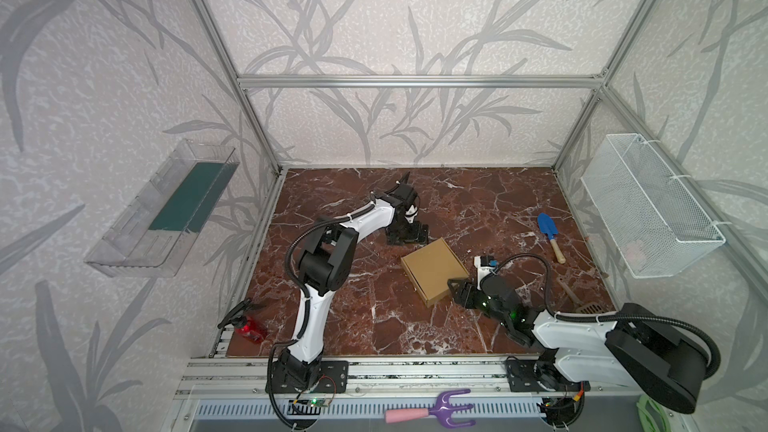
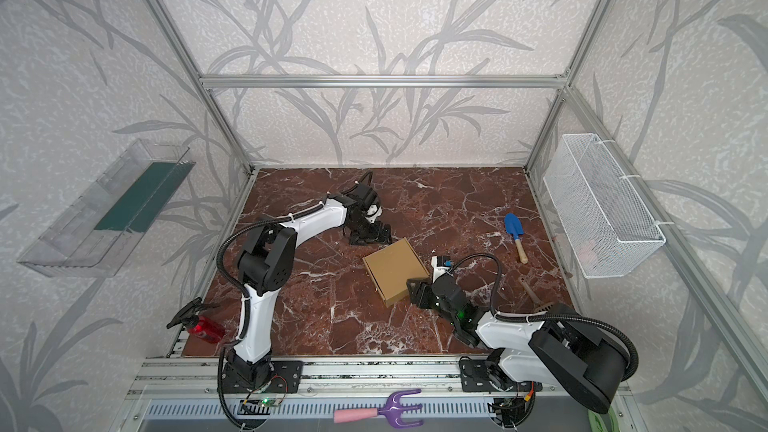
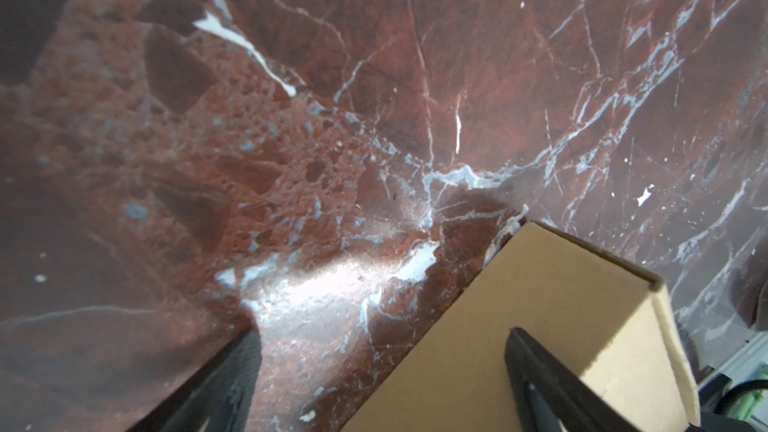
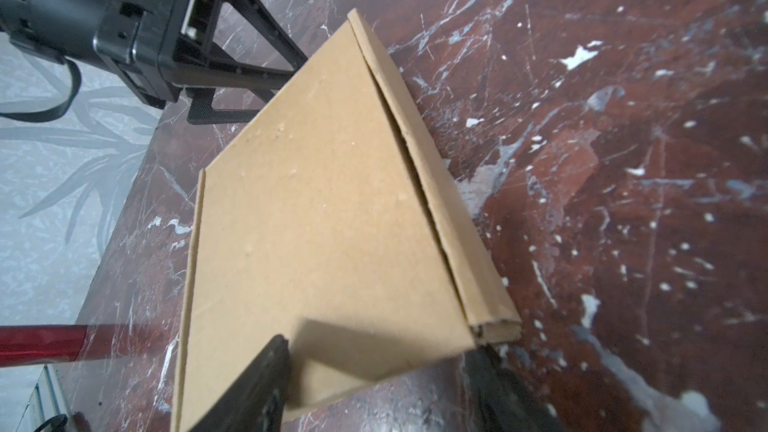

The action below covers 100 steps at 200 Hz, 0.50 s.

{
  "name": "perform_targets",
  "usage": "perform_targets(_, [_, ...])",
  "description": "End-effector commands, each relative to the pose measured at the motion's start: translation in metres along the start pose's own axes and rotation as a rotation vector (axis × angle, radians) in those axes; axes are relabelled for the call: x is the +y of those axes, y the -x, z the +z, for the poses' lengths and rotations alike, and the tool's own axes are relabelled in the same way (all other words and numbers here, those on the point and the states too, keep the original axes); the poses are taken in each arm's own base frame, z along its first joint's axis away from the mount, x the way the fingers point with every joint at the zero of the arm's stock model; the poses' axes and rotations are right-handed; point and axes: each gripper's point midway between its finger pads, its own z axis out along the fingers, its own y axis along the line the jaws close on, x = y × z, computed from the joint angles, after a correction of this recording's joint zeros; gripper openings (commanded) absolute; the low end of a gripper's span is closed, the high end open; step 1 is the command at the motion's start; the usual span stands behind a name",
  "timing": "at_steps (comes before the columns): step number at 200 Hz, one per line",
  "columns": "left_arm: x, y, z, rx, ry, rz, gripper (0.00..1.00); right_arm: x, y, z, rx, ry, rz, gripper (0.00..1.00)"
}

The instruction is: Fold the paper box

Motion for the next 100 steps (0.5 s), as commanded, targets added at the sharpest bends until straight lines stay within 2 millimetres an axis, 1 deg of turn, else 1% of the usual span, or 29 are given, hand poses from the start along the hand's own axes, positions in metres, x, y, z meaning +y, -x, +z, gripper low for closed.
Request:
perform_targets(1, [-0.005,-0.048,0.018,0.189,-0.042,-0.001,0.94,0.03,0.014,-0.01,-0.024,0.108,-0.041,0.67])
perform_targets(33, [-0.001,-0.047,0.018,0.192,-0.022,0.002,0.94,0.034,0.011,-0.023,-0.003,0.136,-0.05,0.68])
perform_targets(100, [0.005,-0.044,0.012,0.179,0.019,0.016,0.94,0.025,-0.001,-0.04,0.048,0.123,-0.045,0.7])
